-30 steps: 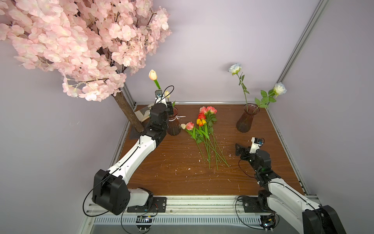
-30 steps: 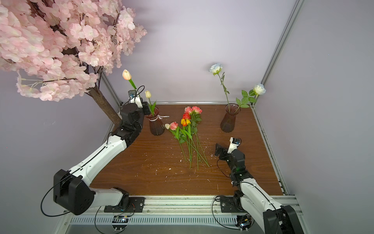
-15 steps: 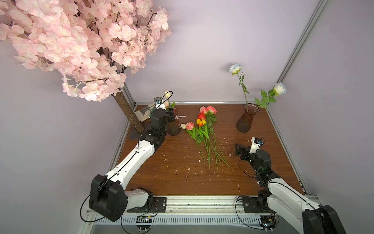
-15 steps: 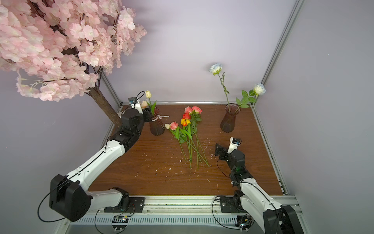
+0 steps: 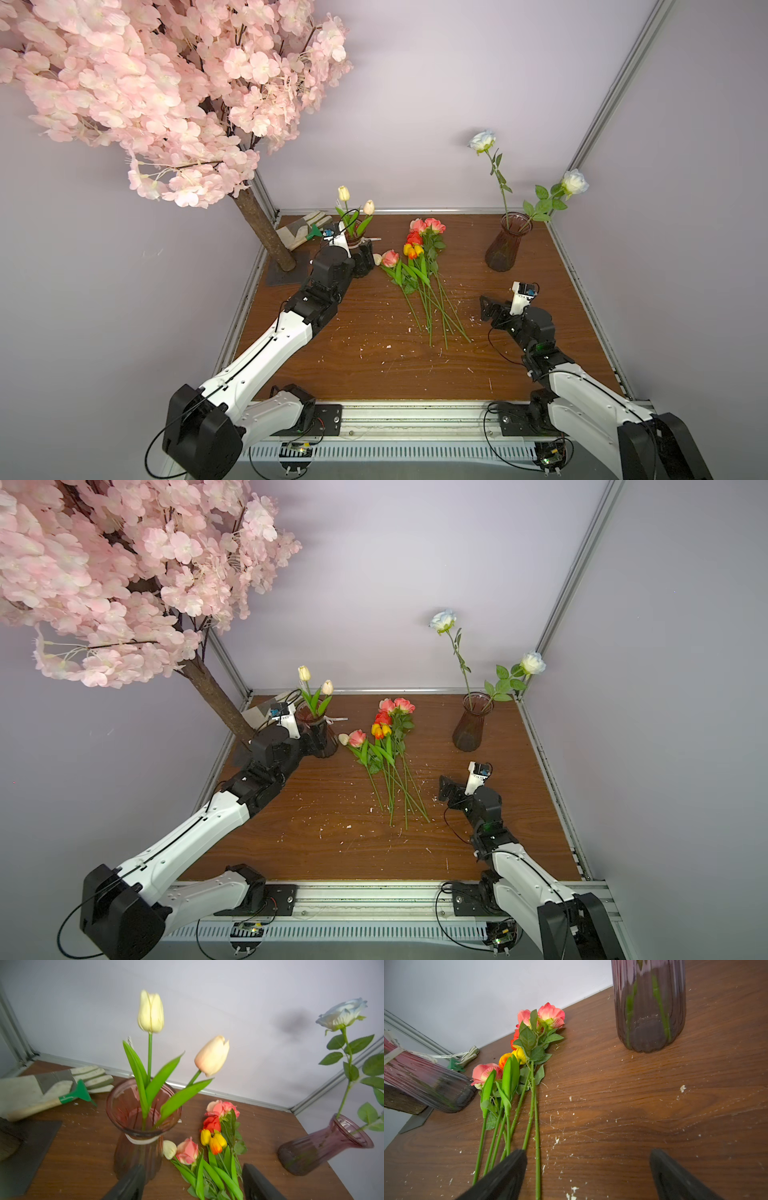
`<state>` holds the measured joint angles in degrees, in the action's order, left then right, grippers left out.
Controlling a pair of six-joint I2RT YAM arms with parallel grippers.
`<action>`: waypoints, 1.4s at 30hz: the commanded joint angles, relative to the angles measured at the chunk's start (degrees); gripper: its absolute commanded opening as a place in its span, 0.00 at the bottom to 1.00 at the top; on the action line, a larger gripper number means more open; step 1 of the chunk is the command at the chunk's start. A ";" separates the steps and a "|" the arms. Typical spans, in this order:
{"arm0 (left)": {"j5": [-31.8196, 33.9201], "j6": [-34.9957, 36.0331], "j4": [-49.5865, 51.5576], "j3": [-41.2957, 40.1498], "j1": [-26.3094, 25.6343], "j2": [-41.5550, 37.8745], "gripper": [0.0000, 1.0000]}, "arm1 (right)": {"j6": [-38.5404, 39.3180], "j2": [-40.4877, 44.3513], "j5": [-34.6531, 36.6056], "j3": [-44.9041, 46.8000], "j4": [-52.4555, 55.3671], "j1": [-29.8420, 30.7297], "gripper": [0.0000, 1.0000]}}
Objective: Arrange the flowers in different vases according to their variety
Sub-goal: Insert the flower into the vase, then pick up the flower at the center of the board.
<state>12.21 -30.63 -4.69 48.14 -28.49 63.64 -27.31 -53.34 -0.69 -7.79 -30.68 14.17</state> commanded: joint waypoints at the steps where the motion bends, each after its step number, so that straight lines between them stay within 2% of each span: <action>1: -3.25 -5.54 1.09 -1.97 -2.39 -0.45 0.75 | -0.64 -0.32 -1.43 -1.61 -2.90 0.33 0.99; 6: -4.92 -9.74 1.24 -3.16 -4.88 2.81 0.72 | -0.73 -0.32 -1.51 -1.61 -2.81 0.35 0.99; 9: -3.04 -10.23 3.85 -1.94 -5.35 5.88 0.68 | -0.64 -0.05 -1.26 -1.70 -2.29 0.34 1.00; 16: -3.63 -13.39 2.74 -1.52 -6.58 9.89 0.66 | -0.64 0.34 -0.88 -1.84 -1.76 0.33 0.99; 23: -6.80 -18.24 1.24 -0.70 -6.86 15.08 0.62 | -0.73 0.34 -0.74 -1.96 -1.40 0.34 0.99; 27: -7.62 -22.27 9.94 6.09 -6.93 20.55 0.57 | -0.47 0.34 -0.26 -2.05 -1.08 0.34 0.99; 29: -8.98 -23.48 15.95 10.59 -7.12 24.29 0.50 | -0.47 0.50 -0.22 -2.07 -0.92 0.33 0.99; 33: -13.49 -25.37 24.27 18.57 -7.41 33.02 0.44 | -0.63 0.64 -0.36 -2.05 -0.96 0.34 0.99; 37: -15.53 -25.66 27.89 23.29 -8.27 39.80 0.41 | -0.55 0.87 -0.20 -2.14 -0.70 0.33 0.99; 42: -13.61 -26.03 30.04 27.53 -9.39 45.86 0.39 | -0.55 0.93 0.07 -2.10 -0.69 0.38 0.99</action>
<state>-1.43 -55.90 20.40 72.86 -36.93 107.66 -27.51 -53.21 -1.54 -7.81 -30.20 14.20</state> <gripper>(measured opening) 0.398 0.995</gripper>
